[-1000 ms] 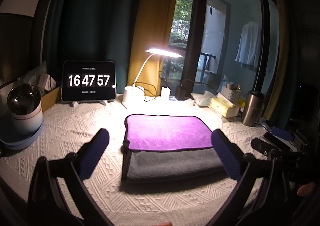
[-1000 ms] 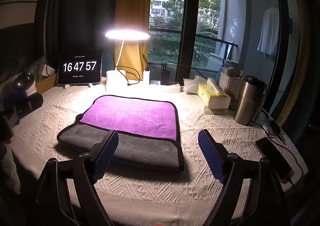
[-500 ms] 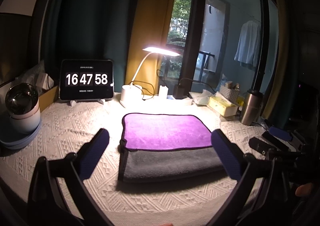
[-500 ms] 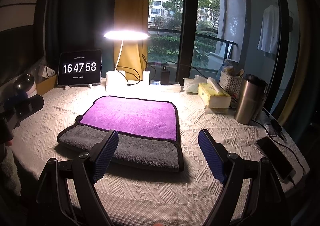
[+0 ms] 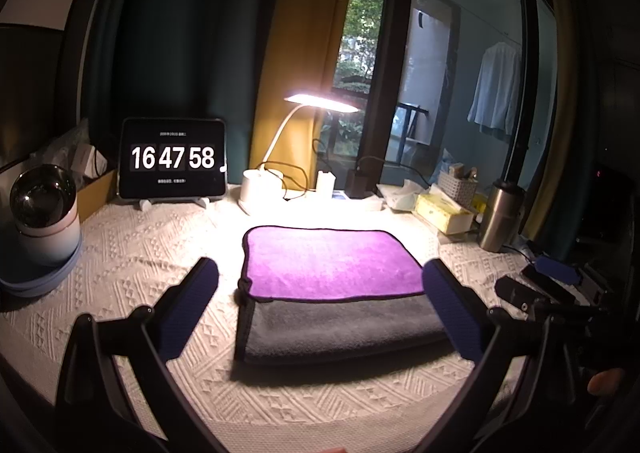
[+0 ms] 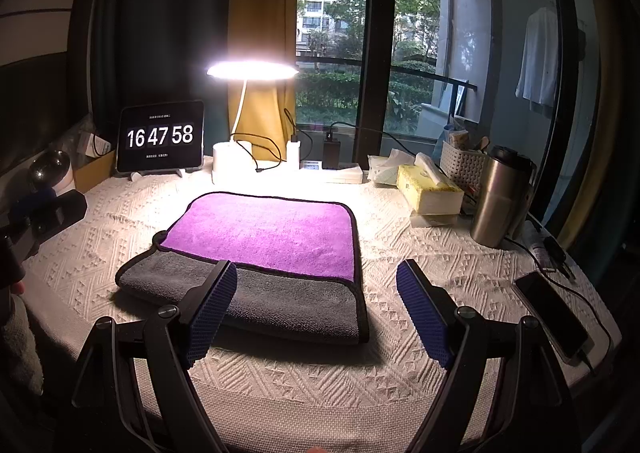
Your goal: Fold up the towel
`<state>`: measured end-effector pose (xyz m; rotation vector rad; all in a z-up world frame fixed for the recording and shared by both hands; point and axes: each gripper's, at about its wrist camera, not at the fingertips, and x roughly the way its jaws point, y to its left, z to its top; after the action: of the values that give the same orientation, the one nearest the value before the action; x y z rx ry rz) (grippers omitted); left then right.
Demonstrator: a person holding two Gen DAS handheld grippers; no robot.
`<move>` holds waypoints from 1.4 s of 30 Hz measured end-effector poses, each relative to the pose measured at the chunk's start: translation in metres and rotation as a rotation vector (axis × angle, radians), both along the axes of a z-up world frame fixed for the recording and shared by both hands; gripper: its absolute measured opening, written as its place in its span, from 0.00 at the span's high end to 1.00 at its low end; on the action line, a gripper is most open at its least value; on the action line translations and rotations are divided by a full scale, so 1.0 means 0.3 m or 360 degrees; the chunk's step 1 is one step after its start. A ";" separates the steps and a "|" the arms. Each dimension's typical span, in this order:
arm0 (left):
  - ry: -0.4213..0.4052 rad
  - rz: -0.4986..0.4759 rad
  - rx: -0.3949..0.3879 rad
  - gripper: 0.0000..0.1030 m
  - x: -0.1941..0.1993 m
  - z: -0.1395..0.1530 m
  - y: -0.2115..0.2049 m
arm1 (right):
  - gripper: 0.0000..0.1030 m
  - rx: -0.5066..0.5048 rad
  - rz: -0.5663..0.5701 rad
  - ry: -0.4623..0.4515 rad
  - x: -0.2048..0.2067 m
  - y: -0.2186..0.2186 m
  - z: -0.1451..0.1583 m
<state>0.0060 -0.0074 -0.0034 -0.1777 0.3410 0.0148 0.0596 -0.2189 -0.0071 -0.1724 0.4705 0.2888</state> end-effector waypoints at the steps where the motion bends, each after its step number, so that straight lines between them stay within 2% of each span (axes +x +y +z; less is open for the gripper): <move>1: 0.0001 -0.0001 0.0000 0.01 0.001 0.000 0.001 | 0.18 0.0000 -0.0001 0.0000 0.000 0.000 -0.001; 24: 0.0043 0.0003 0.0000 0.01 0.033 -0.010 0.009 | 0.18 0.0017 0.0003 0.0031 0.025 0.003 -0.008; 42: 0.0218 0.0072 -0.0020 0.01 0.176 -0.080 0.061 | 0.18 0.0024 -0.0012 0.0158 0.155 -0.020 -0.053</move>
<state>0.0589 0.0108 -0.0274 -0.1972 0.4735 0.0700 0.1062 -0.2250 -0.0230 -0.1423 0.5673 0.2944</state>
